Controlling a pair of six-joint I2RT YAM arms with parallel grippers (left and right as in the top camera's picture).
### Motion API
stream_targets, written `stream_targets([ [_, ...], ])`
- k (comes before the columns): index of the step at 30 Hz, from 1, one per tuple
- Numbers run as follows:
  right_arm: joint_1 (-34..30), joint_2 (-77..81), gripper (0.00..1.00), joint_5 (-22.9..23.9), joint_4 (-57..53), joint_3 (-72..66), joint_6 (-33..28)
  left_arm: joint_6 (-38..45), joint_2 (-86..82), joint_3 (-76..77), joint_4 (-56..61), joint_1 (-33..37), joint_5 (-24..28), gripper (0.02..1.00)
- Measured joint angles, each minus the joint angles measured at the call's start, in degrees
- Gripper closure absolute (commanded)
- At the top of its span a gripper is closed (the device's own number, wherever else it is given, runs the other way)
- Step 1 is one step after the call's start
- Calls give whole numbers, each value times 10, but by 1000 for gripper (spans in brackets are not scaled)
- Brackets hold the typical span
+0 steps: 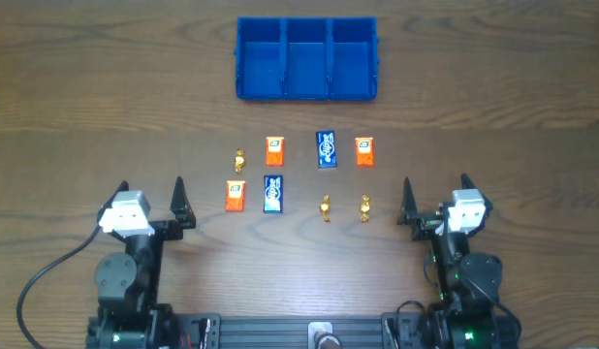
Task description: Sort Candies Into Trays
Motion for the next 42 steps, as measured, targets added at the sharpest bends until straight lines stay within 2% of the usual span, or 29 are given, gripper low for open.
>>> stream_targets([
  [26, 0, 0, 3, 0, 0, 0, 0, -4, 0, 0, 0, -4, 0, 31],
  [29, 0, 0, 3, 0, 0, 0, 0, -31, 14, 47, -80, -10, 17, 25],
  [34, 0, -1, 3, 0, 0, 0, 0, -50, 271, 353, -299, -11, 111, 36],
  [36, 0, -2, 3, -1, 0, 0, 0, -52, 367, 424, -358, -15, 131, 20],
  [39, 0, -1, 3, -2, 0, 0, 0, -62, 530, 475, -394, -55, 135, 27],
  [42, 0, -1, 3, -3, 0, 0, 0, -101, 648, 474, -380, -128, 97, 29],
])
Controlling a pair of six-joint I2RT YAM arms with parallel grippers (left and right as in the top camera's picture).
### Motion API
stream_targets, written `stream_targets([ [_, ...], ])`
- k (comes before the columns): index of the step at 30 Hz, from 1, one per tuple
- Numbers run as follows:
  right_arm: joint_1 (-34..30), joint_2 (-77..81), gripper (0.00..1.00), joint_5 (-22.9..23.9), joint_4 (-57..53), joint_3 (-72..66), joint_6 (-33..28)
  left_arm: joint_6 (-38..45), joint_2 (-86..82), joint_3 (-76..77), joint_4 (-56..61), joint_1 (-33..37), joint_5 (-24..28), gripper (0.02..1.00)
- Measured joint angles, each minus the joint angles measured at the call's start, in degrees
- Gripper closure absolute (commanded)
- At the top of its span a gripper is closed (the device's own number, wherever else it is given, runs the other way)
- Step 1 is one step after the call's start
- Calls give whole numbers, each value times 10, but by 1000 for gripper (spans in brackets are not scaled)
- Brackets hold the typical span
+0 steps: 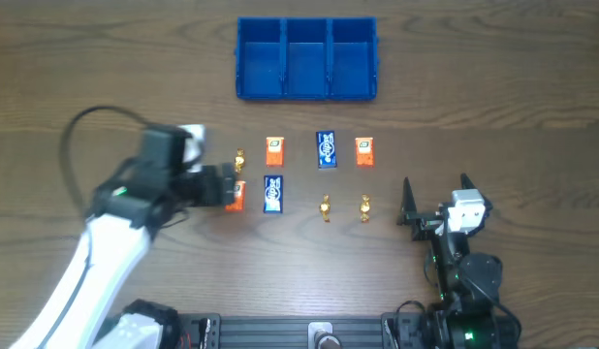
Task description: Sort Candies Into Trays
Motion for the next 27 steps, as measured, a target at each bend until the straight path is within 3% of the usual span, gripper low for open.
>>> stream_targets([
  [4, 0, 0, 3, 0, 0, 0, 0, -42, 135, 0, 41, -83, -48, 51],
  [11, 0, 0, 3, 0, 0, 0, 0, -59, 267, 0, 80, -85, -70, 71],
  [16, 0, 0, 3, 0, 0, 0, 0, -62, 298, 0, 93, -89, -79, 176],
  [27, 0, 0, 3, 0, 0, 0, 0, -73, 304, 0, 106, -94, -91, 669],
])
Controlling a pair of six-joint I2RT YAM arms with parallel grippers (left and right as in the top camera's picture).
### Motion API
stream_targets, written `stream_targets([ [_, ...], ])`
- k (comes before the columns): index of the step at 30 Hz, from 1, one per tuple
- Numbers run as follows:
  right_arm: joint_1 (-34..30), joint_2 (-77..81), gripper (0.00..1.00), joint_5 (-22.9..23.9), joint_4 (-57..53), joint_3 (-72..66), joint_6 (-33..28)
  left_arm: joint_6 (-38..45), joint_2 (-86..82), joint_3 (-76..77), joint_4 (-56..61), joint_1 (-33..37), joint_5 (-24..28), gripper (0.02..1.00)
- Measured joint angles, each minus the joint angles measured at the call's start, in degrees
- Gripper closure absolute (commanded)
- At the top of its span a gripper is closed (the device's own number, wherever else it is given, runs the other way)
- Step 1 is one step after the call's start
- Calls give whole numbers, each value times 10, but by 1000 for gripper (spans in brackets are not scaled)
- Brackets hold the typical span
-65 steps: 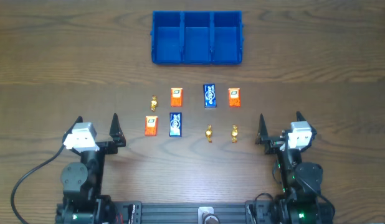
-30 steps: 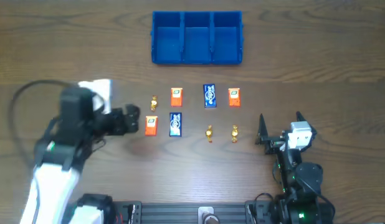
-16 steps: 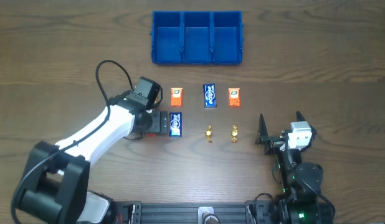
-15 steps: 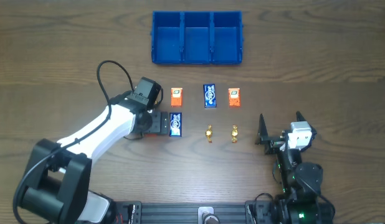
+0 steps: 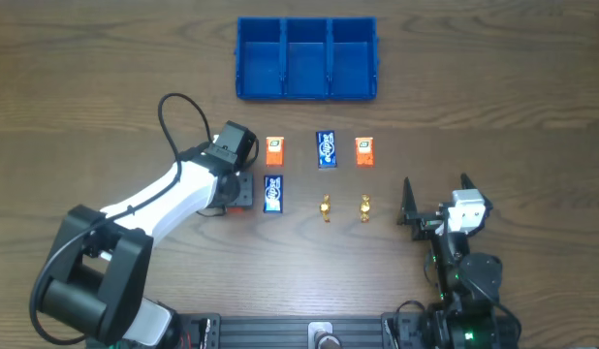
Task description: Sort Candies Into Trays
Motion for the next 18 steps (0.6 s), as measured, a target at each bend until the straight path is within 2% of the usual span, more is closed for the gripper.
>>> stream_targets([
  [2, 0, 0, 3, 0, 0, 0, 0, -3, 0, 0, 1, 0, 0, 702],
  [6, 0, 0, 3, 0, 0, 0, 0, -20, -1, 9, -7, -6, -2, 709],
  [8, 0, 0, 3, 0, 0, 0, 0, -35, -16, 54, -59, -16, -12, 713],
  [13, 0, 0, 3, 0, 0, 0, 0, -58, -36, 311, -151, -23, -74, 715],
  [18, 0, 0, 3, 0, 1, 0, 0, -31, 169, 676, -270, 1, -110, 717],
])
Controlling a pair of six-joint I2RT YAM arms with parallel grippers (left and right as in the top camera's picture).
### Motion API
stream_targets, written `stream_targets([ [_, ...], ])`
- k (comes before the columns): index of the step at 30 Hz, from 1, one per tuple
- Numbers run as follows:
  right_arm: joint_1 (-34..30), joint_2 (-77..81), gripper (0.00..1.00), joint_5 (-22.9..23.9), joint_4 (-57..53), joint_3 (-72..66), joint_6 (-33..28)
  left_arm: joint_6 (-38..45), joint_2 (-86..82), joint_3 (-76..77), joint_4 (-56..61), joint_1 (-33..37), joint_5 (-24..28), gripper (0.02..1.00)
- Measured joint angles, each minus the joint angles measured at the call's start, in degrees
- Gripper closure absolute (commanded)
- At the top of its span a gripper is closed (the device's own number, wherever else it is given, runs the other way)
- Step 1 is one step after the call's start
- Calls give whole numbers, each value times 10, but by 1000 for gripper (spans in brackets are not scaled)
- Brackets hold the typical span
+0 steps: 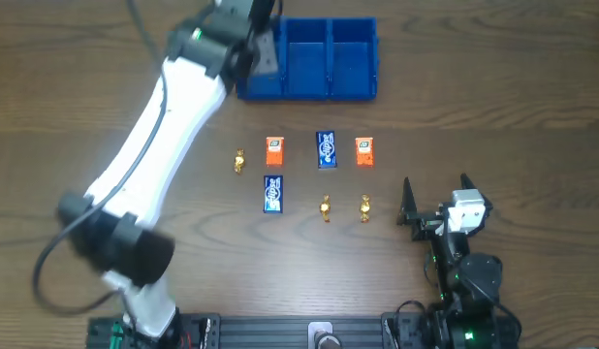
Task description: Sort Candies Into Trays
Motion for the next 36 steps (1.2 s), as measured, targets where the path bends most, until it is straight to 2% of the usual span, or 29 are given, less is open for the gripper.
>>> stream_targets([
  [2, 0, 0, 3, 0, -1, 0, 0, 11, 100, 99, -25, 12, 3, 713],
  [5, 0, 0, 3, 0, 0, 0, 0, 20, 192, 165, -29, 24, 26, 711],
  [9, 0, 0, 3, 0, -1, 0, 0, 29, 237, 176, -11, 35, 54, 713],
  [11, 0, 0, 3, 0, -1, 0, 0, 38, 240, 177, -7, 42, 62, 682],
  [12, 0, 0, 3, 0, -1, 0, 0, 39, 240, 179, -6, 43, 64, 634],
  [15, 0, 0, 3, 0, -1, 0, 0, 49, 240, 180, 0, 47, 70, 255],
  [16, 0, 0, 3, 0, -1, 0, 0, 48, 240, 180, 1, 47, 70, 187],
  [18, 0, 0, 3, 0, -1, 0, 0, 53, 240, 180, 6, 49, 71, 143],
  [23, 0, 0, 3, 0, 0, 0, 0, 52, 205, 160, 10, 45, 71, 132],
  [29, 0, 0, 3, 0, 0, 0, 0, -9, -95, -174, 98, -73, 56, 183],
  [33, 0, 0, 3, 0, 0, 0, 0, -56, -70, -364, 176, -89, 56, 218],
  [36, 0, 0, 3, 0, -1, 0, 0, -75, -39, -431, 215, -88, 63, 237],
])
